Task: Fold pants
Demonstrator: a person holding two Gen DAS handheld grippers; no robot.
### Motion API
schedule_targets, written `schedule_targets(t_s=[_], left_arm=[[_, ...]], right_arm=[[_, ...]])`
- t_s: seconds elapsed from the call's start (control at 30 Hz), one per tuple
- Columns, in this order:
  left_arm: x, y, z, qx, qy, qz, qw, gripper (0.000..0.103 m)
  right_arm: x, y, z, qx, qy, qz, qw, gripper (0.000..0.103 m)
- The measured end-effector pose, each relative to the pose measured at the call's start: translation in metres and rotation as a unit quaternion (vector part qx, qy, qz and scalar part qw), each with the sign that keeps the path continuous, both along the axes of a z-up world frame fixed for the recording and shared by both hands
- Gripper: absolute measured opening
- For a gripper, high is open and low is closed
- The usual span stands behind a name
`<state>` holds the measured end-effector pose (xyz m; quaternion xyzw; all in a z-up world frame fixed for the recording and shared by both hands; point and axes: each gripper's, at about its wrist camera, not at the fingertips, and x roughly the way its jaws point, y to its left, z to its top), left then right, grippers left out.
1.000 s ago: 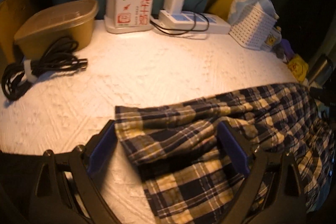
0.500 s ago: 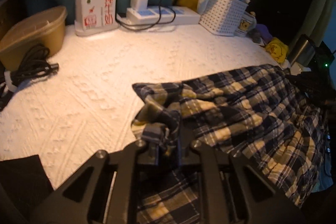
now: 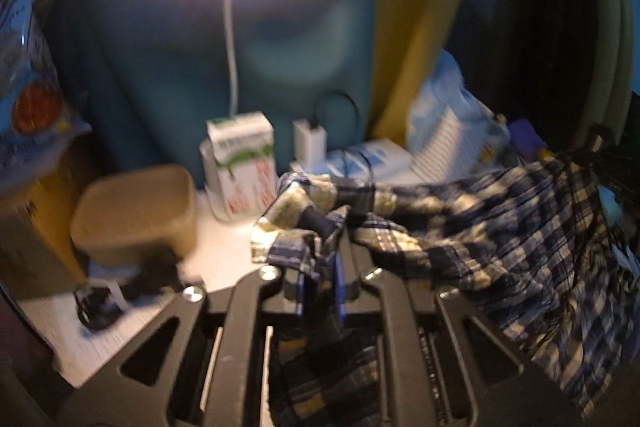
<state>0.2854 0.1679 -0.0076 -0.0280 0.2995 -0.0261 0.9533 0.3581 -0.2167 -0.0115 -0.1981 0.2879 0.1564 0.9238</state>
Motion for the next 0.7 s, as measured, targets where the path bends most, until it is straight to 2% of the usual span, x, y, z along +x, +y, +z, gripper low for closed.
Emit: schedule_targets(t_s=[0.2,0.33,0.53,0.6,0.7], left_arm=[[0.04,0.007,0.012,0.031,-0.019,0.018,0.9992,0.011],[0.071,0.003,-0.007,0.054,-0.006,0.028,0.9981,0.011],[0.104,-0.008,-0.048,0.081,0.049,0.031,0.995,0.013],[0.113,-0.006,-0.056,0.077,0.073,0.028,0.9939,0.018],[0.113,0.004,-0.052,0.069,0.073,0.041,0.9941,0.038]], right_arm=[[0.033,0.003,0.011,0.014,-0.009,-0.018,1.0,0.003],[0.062,0.009,-0.003,0.0,0.0,-0.031,1.0,0.003],[0.096,0.006,-0.044,-0.008,0.048,-0.055,0.997,0.003],[0.101,0.003,-0.054,-0.008,0.059,-0.063,0.996,0.003],[0.105,0.002,-0.063,-0.012,0.067,-0.062,0.996,0.006]])
